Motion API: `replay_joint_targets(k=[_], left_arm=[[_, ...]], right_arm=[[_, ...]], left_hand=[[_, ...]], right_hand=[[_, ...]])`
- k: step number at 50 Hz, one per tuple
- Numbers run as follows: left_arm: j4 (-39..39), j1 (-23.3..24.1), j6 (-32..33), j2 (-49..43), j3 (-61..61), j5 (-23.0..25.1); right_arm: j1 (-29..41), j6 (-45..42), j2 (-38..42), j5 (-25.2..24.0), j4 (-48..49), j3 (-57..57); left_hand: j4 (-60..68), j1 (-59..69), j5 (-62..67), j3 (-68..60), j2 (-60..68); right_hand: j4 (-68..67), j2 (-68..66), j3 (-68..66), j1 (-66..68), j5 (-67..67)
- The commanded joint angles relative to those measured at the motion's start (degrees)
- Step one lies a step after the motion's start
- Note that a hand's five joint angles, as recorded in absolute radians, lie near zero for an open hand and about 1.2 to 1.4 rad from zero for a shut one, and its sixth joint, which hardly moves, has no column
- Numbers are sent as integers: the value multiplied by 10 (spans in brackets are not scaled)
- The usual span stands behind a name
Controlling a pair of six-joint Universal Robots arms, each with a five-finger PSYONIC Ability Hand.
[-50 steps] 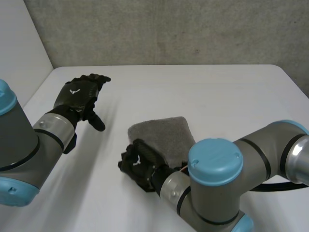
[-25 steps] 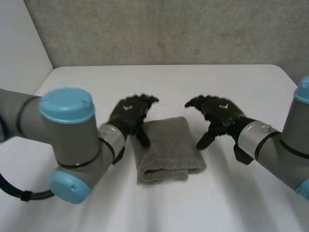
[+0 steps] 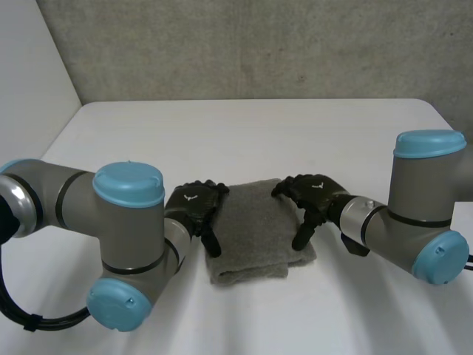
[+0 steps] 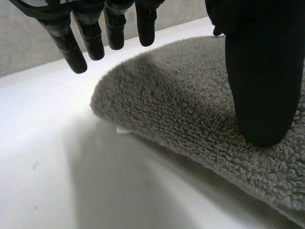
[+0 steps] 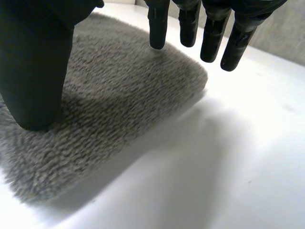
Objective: Fold the towel.
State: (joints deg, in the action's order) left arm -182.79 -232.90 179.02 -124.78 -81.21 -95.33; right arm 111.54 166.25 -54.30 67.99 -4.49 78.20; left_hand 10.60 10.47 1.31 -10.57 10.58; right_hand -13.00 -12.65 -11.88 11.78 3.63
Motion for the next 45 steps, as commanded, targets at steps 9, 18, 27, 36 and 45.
replay_joint_targets(k=[9,18,27,36,45], left_arm=[[6,-45,53,227,40,1],[54,-120,63,365,32,-2],[134,-128,54,377,30,0],[137,-129,41,371,32,1],[135,-131,29,367,33,0]], right_arm=[[-8,48,-201,105,15,-45],[-11,58,-296,187,7,-53],[-10,56,-324,199,-26,-49],[-9,56,-324,200,-27,-47],[-7,57,-321,199,-25,-34]], left_hand=[[6,7,-1,-6,6],[-6,-4,-13,5,-5],[-6,-4,-13,5,-5],[-6,-4,-13,5,-5],[-4,-3,-11,4,-4]], right_hand=[[30,26,19,-18,-36],[30,26,19,-18,-36],[30,26,19,-18,-36],[30,26,19,-18,-36],[30,26,19,-18,-36]])
